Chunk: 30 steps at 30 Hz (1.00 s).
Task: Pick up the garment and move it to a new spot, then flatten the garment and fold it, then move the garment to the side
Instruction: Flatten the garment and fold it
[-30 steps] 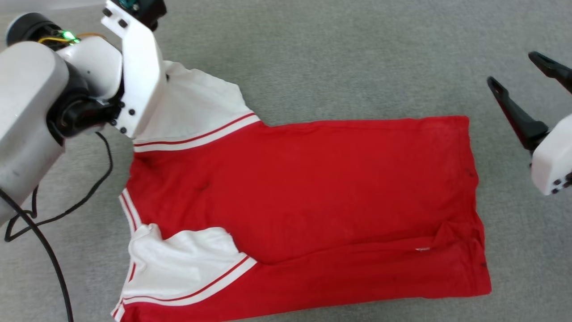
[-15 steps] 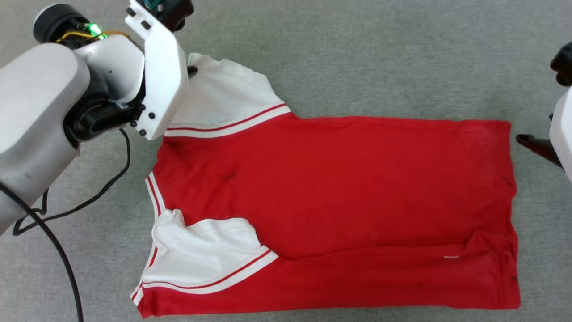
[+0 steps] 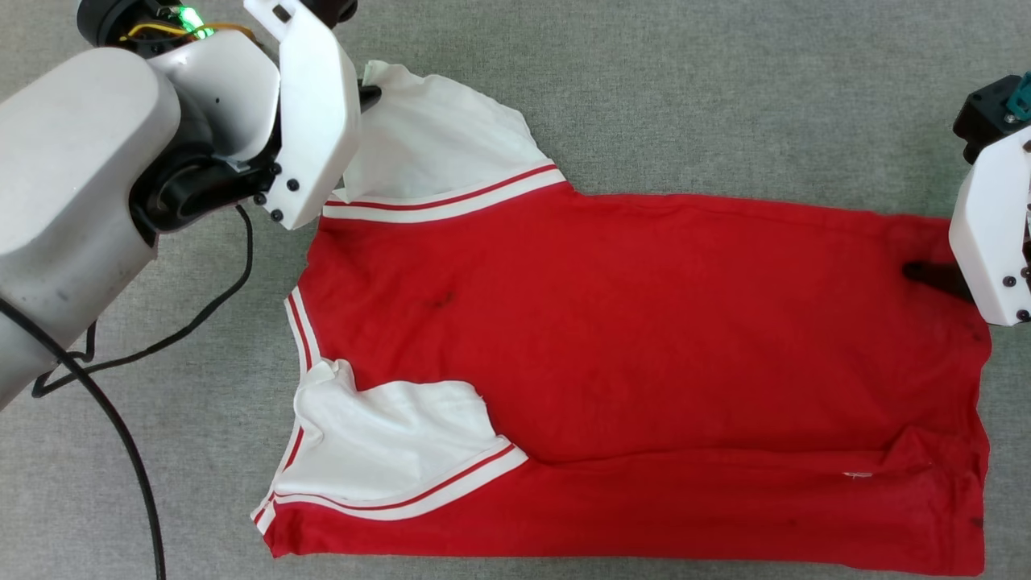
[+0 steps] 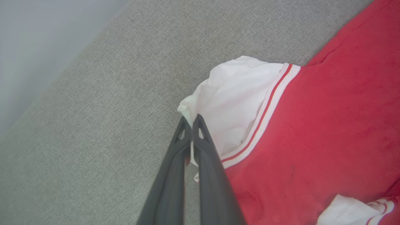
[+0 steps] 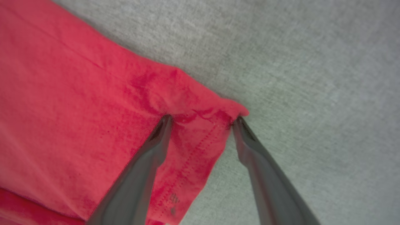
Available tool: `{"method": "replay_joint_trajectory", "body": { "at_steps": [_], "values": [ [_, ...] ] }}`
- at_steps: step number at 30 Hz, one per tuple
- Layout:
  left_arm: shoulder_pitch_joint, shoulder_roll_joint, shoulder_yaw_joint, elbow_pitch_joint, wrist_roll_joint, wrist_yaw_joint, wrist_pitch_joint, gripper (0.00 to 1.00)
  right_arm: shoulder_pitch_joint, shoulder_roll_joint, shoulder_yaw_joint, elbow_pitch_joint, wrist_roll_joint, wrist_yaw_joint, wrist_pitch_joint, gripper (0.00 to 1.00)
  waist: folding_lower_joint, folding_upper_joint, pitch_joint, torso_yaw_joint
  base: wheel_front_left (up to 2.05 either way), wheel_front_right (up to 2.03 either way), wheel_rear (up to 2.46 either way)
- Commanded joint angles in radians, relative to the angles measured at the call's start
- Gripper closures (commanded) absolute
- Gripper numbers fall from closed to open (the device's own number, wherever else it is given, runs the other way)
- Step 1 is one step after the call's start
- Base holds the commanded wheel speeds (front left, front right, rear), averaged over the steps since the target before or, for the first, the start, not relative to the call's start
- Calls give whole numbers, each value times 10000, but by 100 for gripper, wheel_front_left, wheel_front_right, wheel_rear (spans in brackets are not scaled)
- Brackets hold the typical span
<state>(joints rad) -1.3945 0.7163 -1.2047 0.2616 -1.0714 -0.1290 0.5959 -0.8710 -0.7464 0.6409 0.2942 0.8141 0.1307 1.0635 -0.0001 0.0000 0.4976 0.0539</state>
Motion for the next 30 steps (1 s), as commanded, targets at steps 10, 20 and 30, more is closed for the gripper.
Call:
{"method": "replay_joint_trajectory", "body": {
  "at_steps": [10, 20, 30],
  "values": [
    [243, 71, -314, 280, -421, -3, -730, 100, 369, 212, -134, 587, 343, -4, -1775, 100, 1, 0, -954, -16, 0, 0, 0],
    [1904, 1010, -601, -651, -528, 0, -1388, 100, 1659, -161, 334, -20, 699, -2, -3706, 100, 1, 0, -2607, -209, 0, 0, 0],
    [4015, 2046, -690, -2097, -542, 520, -1807, 100, 3049, -715, 574, -389, 1101, -2, -4455, 100, 1, 0, -3588, -254, 0, 0, 0]
  ]
}}
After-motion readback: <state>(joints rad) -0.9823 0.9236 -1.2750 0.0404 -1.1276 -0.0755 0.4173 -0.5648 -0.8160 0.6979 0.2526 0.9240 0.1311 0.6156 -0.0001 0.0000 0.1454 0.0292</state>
